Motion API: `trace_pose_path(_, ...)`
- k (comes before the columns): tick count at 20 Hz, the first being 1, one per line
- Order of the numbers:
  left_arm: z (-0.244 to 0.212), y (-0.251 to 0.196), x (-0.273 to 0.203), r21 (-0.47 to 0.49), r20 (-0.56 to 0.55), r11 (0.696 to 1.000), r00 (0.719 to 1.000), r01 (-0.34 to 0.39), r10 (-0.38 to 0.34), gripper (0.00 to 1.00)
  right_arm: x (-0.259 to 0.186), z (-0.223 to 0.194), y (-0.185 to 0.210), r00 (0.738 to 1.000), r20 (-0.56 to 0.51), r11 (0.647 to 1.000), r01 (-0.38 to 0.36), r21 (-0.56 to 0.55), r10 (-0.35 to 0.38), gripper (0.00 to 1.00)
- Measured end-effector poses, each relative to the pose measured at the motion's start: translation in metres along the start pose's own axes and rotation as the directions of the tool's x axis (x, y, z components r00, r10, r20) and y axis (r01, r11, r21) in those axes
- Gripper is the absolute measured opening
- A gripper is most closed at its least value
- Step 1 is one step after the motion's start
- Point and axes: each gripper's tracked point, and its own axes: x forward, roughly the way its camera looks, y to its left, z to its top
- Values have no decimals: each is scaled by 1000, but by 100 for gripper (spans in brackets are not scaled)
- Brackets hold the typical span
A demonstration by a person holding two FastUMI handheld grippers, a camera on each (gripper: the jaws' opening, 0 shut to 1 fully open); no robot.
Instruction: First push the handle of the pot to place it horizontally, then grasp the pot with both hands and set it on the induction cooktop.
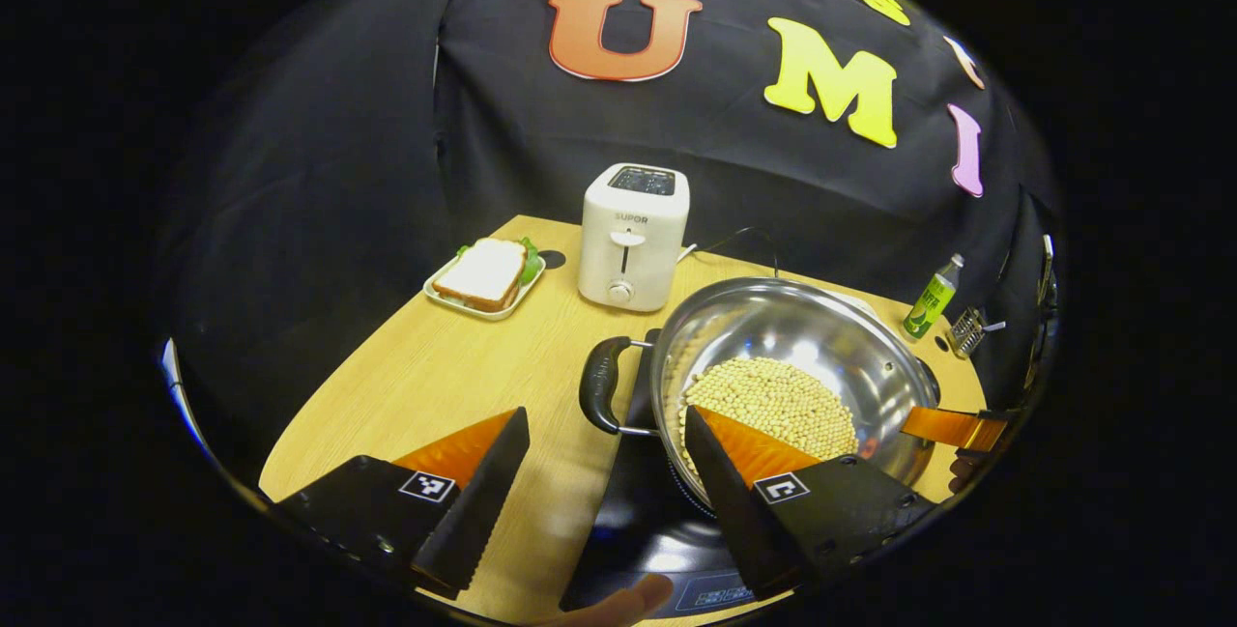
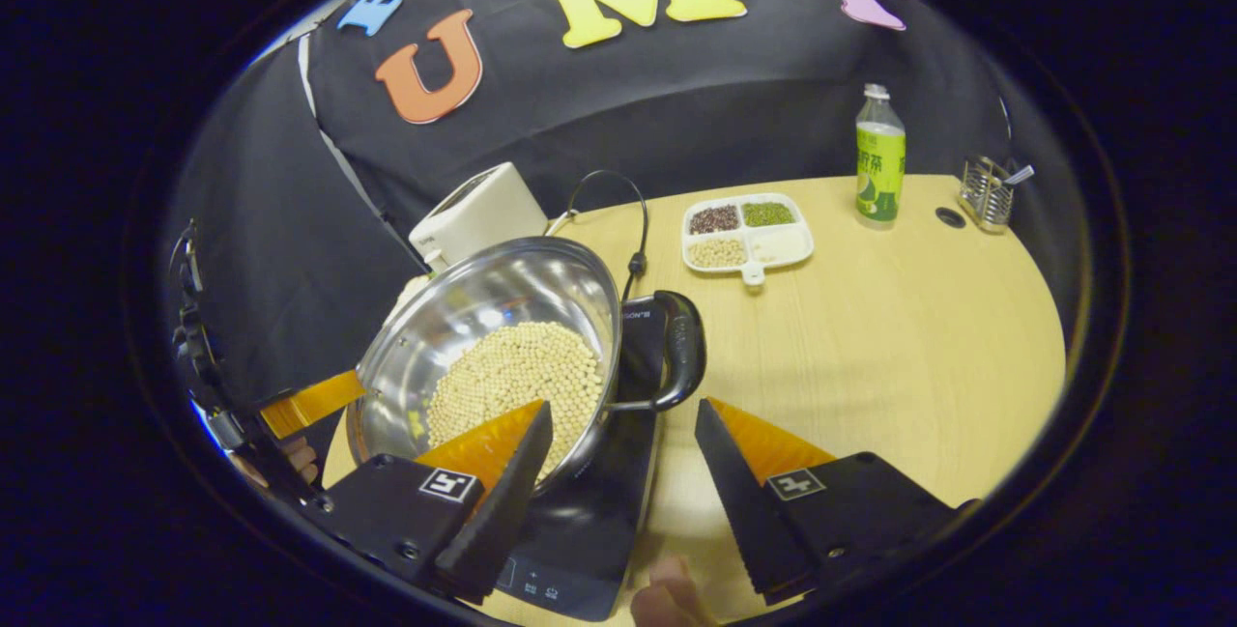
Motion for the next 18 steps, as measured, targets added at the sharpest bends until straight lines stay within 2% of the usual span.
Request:
trace_pose_path(4,7,-14,-40,44,77,999,997,3,-6,96,-38,11,2,995,101,1000,9,-23,-7,93)
trace_pose_path(8,7,-33,-82,68,129,997,991,28,-37,96,-77,4,0,987,161,1000,7,-25,-3,93)
trace_pose_path(10,10,-40,-102,96,174,995,984,18,-35,96,-96,0,-5,981,193,999,18,-33,-11,93)
trace_pose_path(13,11,-57,-136,119,238,993,970,17,-45,96,-133,-4,-10,965,260,998,30,-55,-15,93)
trace_pose_path(18,18,-87,-202,133,345,990,934,51,-94,96,-207,-5,-20,922,385,992,77,-96,-35,94)
